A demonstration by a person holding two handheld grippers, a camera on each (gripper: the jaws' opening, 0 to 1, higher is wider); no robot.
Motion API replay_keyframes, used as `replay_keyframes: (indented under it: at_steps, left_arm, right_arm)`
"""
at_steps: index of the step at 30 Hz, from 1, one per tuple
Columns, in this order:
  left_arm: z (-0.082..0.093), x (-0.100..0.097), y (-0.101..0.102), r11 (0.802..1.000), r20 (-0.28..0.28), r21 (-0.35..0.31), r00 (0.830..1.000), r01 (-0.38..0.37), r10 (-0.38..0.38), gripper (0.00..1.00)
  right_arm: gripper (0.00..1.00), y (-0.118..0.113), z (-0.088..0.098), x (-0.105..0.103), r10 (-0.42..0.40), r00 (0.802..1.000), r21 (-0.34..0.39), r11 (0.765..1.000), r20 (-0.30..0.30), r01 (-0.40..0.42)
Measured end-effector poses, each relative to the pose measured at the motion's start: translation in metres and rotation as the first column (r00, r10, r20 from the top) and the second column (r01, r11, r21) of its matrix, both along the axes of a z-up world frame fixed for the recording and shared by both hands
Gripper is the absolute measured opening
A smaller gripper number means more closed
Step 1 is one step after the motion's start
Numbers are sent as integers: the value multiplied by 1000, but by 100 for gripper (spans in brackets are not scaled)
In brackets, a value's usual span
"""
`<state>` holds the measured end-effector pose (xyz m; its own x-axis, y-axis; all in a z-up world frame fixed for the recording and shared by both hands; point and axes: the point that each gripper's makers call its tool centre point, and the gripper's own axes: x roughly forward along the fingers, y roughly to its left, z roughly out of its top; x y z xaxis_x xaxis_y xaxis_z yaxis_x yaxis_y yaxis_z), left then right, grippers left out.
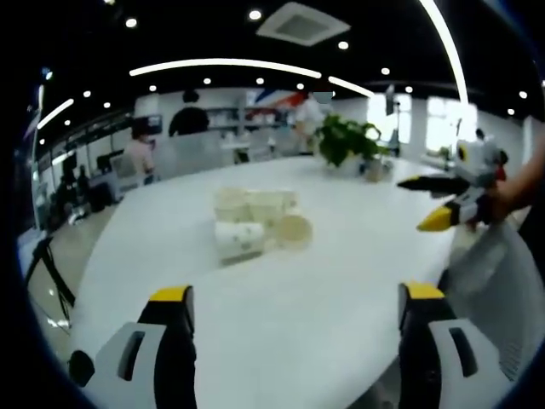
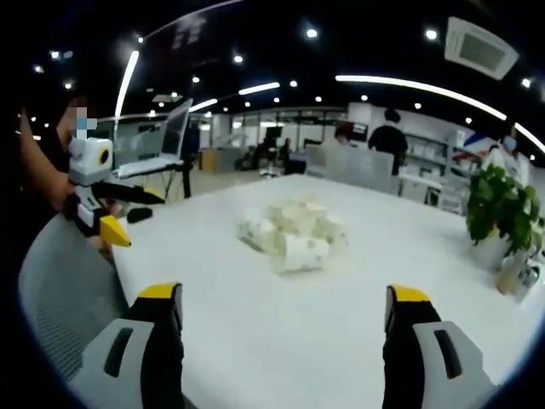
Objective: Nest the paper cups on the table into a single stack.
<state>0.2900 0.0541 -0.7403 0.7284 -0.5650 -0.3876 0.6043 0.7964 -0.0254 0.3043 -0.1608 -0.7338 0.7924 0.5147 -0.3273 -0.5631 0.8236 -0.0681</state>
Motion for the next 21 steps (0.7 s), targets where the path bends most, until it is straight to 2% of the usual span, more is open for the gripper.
replay_keyframes:
  at_steps: [15,21]
  left_arm:
    - [1,1,2,1000,7,-1,1000,-8,8,98]
    - [2,2,3,1000,12,-2,1000,-11,11,97]
  right_arm:
    - [100,2,-2,-1,9,1000,4,1000,-19,-9]
    - [100,-1,-4,5,-4,1000,-8,1000,-19,4]
